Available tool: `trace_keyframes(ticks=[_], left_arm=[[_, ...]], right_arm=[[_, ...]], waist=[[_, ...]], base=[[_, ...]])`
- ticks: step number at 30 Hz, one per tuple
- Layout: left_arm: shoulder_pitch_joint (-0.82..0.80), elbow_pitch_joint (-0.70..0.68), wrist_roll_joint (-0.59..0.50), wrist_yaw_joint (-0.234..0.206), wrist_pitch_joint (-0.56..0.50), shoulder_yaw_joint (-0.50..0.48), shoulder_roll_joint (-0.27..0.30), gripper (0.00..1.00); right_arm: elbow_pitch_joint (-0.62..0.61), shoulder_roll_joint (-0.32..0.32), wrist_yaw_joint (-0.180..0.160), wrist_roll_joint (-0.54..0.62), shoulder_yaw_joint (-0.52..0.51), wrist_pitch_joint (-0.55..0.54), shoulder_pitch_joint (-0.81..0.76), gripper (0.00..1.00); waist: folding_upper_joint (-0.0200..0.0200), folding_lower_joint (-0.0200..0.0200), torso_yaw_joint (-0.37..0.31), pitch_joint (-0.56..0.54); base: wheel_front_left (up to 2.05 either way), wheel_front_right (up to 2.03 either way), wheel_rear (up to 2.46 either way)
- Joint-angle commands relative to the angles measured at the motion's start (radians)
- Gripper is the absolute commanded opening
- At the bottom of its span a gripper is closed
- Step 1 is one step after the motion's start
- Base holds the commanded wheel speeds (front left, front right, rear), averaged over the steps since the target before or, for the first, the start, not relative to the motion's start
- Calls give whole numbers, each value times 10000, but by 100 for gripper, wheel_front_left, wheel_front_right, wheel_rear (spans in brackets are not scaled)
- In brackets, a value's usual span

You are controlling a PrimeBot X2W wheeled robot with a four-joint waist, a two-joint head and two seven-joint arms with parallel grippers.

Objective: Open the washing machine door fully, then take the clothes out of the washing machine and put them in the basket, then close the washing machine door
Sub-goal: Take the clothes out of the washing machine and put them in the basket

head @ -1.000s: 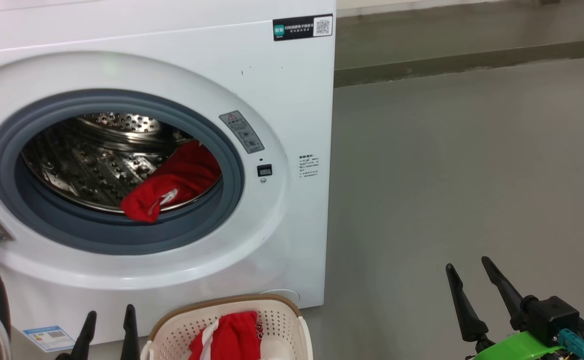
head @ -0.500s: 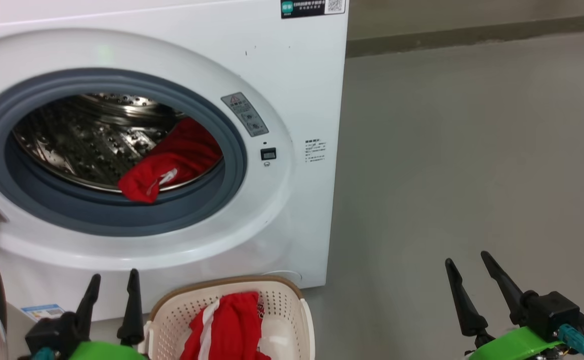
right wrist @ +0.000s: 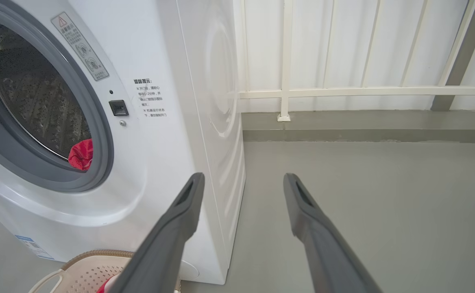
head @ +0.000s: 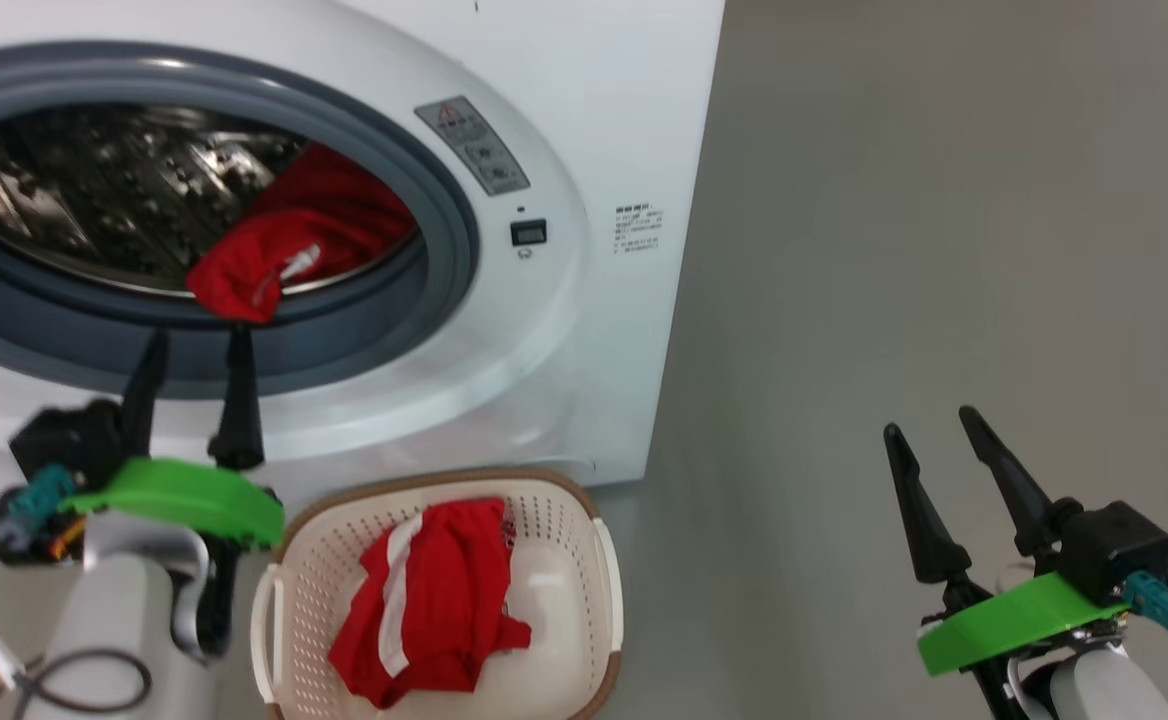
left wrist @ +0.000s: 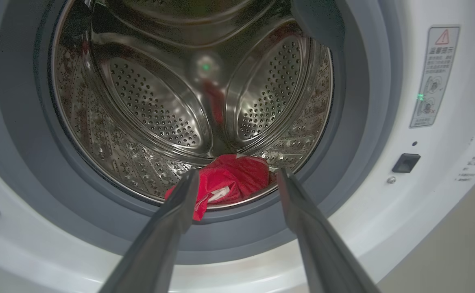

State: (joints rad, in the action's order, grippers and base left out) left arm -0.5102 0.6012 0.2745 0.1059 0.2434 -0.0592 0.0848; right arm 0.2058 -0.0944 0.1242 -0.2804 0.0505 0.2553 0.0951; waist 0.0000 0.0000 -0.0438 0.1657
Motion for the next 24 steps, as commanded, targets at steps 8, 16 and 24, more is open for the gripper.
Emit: trace_keyframes(ticks=[8,16,24], left_arm=[[-2481,1195,53,99,106,-92,859,100],[-4332,2403,79,158,151,75,1155,100],[-6022,4187,132,-6,139,32,1477,100]], right_arm=[[-440,-195,65,-7,226,65,786,100],[-634,-248,65,-25,242,65,1234,100],[-710,-279,65,-64,532,65,1580,100]], waist=[[0,0,-302,1896],[0,0,-408,2932],[0,0,-705,3761]], base=[[0,0,0],[0,0,0],[0,0,0]])
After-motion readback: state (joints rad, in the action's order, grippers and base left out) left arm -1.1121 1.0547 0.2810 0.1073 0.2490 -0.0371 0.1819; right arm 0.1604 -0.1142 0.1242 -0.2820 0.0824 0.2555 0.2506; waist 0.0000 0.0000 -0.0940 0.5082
